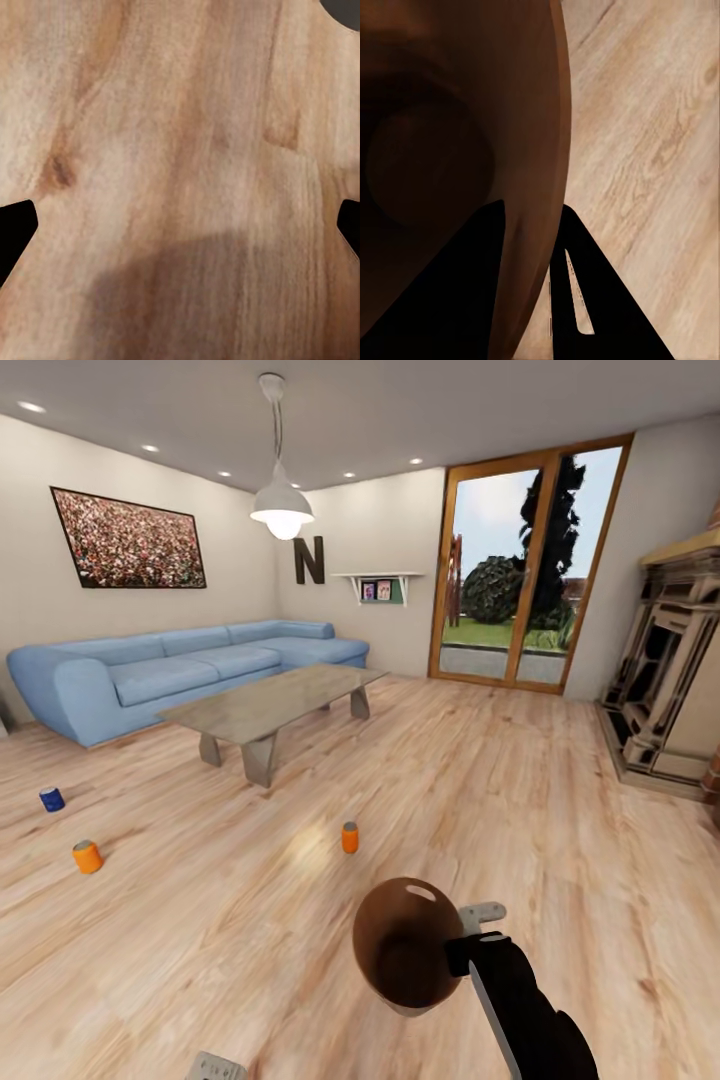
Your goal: Put the three can of soda from the living room inside the tash can in the kitchen.
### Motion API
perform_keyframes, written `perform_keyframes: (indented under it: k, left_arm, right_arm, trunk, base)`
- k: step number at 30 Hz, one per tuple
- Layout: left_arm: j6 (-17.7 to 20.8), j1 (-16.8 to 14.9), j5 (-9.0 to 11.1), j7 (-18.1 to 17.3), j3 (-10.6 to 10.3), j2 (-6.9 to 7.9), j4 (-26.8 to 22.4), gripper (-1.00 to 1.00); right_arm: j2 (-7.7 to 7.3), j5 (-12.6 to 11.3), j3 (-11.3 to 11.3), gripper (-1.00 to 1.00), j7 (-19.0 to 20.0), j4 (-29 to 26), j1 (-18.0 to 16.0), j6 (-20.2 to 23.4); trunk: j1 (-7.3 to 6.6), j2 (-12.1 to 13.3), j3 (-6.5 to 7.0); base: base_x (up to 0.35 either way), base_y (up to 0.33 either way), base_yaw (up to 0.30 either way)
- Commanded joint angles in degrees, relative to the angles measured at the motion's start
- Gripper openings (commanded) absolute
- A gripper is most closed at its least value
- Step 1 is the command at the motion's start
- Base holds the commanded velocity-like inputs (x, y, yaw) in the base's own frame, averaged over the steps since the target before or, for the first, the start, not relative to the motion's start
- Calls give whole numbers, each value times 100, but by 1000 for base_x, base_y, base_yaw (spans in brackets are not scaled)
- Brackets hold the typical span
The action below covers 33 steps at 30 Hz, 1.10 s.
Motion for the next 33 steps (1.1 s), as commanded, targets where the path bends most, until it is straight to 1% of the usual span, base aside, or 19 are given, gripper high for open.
perform_keyframes:
  k: [1, 8, 17, 18, 20, 21, 22, 25, 31, 33]
  left_arm:
    - [0, 0, 1, 0, 0, 0, 0, 100]
    - [0, 0, 1, 0, 0, 0, 0, 100]
    - [0, 0, 1, 0, 0, 0, 0, 100]
    - [0, 0, 1, 0, 1, 0, 0, 100]
    - [0, 0, 1, 0, 3, 0, 0, 100]
    - [0, 0, 1, 0, 3, 0, 0, 100]
    - [0, 0, 1, 0, 5, 0, 0, 100]
    - [0, 0, 2, 0, 7, 0, 0, 100]
    - [0, 0, 2, 0, 4, 0, 0, 100]
    - [0, 0, 2, 0, 7, 0, 0, 100]
  right_arm:
    - [1, -21, 1, -100, 9, -4, -3, -3]
    - [1, -15, 0, -100, 9, -6, -3, -1]
    - [-8, -43, -97, -100, 0, -22, -3, 47]
    - [-8, -48, -145, -100, 0, -23, -3, 50]
    - [-7, -56, -345, -100, 0, -26, -3, 80]
    - [-7, -58, -409, -100, 2, -28, -3, 99]
    - [-8, -63, -668, -100, 6, -35, -3, 191]
    - [-8, -65, -789, -100, 8, -40, -3, 232]
    - [-8, -65, -867, -100, 9, -41, -3, 244]
    - [-8, -65, -964, -100, 9, -45, -3, 246]
  trunk:
    - [0, 0, 1]
    - [0, 0, 1]
    - [0, 0, 1]
    - [0, 0, 1]
    - [0, 0, 1]
    - [0, 0, 1]
    - [0, 0, 1]
    - [0, 0, 1]
    - [0, 0, 1]
    - [0, 0, 1]
  base:
    - [340, -71, 0]
    - [340, -71, 0]
    - [340, -71, 0]
    - [340, -66, 0]
    - [340, -37, 0]
    - [340, -23, 0]
    - [340, -8, 0]
    - [340, -3, 0]
    - [340, 0, 0]
    - [340, 0, 0]
